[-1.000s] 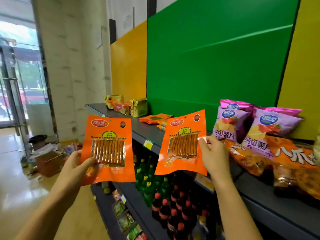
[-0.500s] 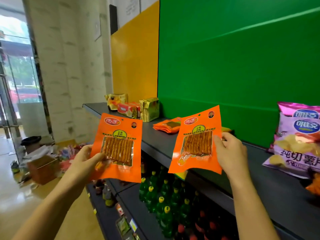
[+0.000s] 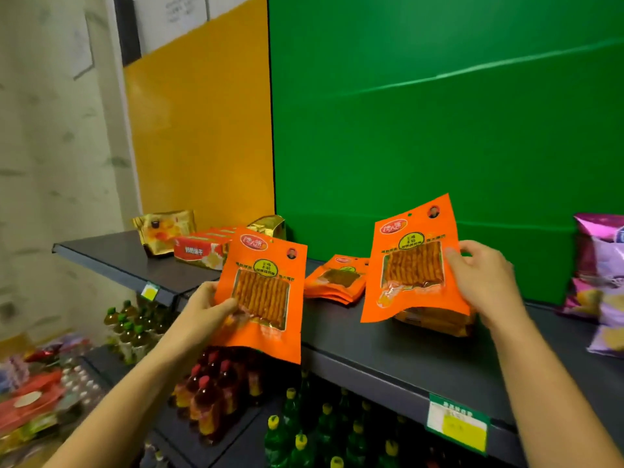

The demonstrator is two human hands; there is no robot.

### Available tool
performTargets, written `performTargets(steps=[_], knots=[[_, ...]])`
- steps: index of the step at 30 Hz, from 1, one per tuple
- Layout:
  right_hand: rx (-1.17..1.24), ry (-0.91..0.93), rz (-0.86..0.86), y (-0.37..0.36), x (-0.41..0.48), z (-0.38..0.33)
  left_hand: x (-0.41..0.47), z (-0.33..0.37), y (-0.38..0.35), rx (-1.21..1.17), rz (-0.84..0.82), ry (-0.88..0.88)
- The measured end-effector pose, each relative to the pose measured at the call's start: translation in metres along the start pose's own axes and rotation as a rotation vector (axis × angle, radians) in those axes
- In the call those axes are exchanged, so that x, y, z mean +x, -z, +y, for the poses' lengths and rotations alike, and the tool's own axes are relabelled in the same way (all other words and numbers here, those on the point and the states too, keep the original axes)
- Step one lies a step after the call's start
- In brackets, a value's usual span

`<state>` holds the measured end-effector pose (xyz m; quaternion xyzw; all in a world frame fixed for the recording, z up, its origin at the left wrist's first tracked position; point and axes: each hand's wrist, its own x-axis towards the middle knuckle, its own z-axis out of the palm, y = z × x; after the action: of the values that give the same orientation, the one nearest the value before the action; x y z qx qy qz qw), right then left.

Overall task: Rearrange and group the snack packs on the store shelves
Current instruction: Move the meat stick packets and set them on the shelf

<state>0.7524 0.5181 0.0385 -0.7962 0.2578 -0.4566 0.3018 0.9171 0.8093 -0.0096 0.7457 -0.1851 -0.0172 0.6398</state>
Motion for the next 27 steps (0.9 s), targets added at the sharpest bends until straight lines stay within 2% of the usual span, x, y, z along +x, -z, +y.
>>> performTargets(steps=[4,11,15,27], knots=[[-0.012,-0.074,-0.005,-0.013,0.025,-0.008,0.046,0.002,-0.020,-0.021,-0.122,0.005],[0.238,-0.197,-0.049,-0.054,0.072,-0.005,0.125,-0.002,-0.073,-0.075,-0.317,0.072],[0.269,-0.257,-0.100,-0.087,0.089,0.000,0.163,-0.007,-0.101,0.002,-0.371,0.106],[-0.078,-0.307,-0.182,-0.177,0.094,0.025,0.218,-0.025,-0.132,0.330,-0.582,0.080]])
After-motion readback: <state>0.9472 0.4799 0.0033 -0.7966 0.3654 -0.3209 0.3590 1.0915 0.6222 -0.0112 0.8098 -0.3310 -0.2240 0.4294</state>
